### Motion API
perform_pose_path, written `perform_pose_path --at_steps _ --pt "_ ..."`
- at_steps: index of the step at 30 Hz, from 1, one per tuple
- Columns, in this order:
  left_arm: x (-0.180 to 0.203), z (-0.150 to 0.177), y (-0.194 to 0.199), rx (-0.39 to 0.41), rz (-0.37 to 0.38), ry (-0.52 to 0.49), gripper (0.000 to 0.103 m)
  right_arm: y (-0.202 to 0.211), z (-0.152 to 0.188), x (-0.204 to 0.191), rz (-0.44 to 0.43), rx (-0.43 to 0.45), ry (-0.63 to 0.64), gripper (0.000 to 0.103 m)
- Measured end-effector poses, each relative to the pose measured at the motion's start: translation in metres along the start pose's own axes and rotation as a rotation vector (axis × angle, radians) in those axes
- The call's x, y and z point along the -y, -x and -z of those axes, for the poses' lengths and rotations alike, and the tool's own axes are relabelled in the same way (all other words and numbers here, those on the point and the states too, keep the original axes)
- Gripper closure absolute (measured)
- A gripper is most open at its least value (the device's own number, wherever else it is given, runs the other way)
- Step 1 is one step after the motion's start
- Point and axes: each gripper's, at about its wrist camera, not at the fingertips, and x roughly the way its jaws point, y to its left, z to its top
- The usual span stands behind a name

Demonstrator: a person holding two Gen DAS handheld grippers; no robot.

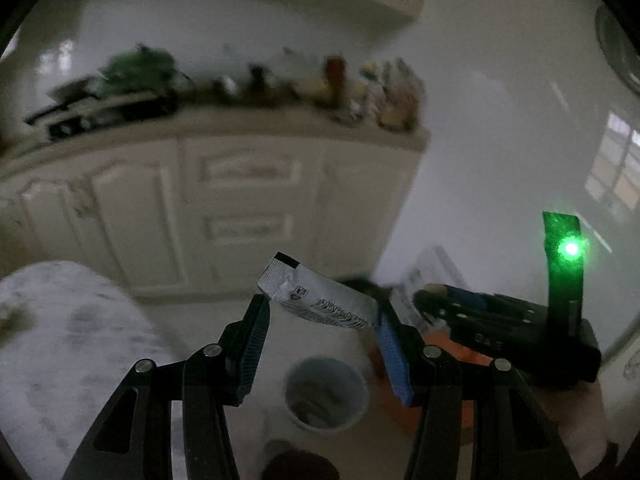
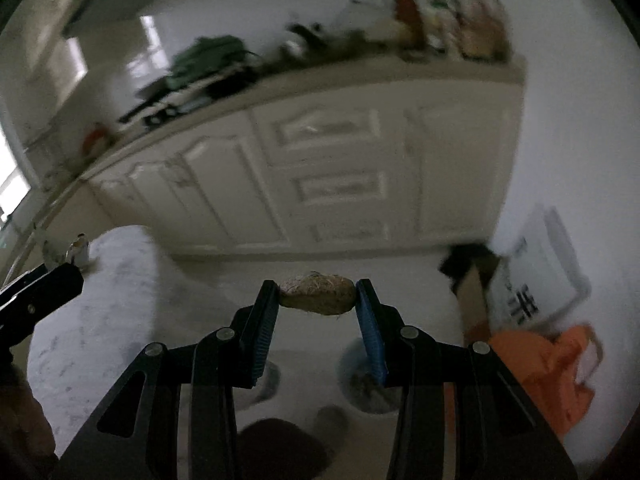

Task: Collect trash
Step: 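Carry the potato and white wrapper with both grippers to the bin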

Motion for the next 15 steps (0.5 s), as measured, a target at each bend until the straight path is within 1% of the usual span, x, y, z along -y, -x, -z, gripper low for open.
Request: perform_pose_path --at_steps 2,5,8,9,11,13,14,15 --pt "0.012 0.000 -0.032 -0.057 0.017 -0.023 0.054 -0.015 0.005 0.020 0.018 -0.037 -0.029 0.063" --pt "0.022 0.001 -0.072 -0.142 0.042 -0.038 0.054 -0.039 0.014 0.044 0.015 -0.086 -0.081 0.063" --pt "0.022 0.001 -0.103 -0.209 0.058 -0.040 0.054 -0.059 0.020 0.059 0.006 -0.123 -0.115 0.063" --pt "0.024 0.002 -0.112 -0.228 0.053 -0.045 0.054 -0.066 0.022 0.064 -0.001 -0.136 -0.130 0.062" --pt "0.018 -0.004 -0.131 -0.270 0.051 -0.049 0.054 -0.078 0.028 0.073 -0.002 -0.159 -0.149 0.062" --pt "0.020 -0.006 -0.146 -0.297 0.052 -0.046 0.053 -0.088 0.031 0.079 -0.004 -0.174 -0.162 0.062" --pt "0.020 -0.009 -0.155 -0.313 0.048 -0.050 0.053 -0.093 0.033 0.083 -0.007 -0.182 -0.171 0.060" --pt "0.018 -0.022 -0.169 -0.331 0.048 -0.051 0.052 -0.099 0.034 0.086 -0.008 -0.192 -0.180 0.060"
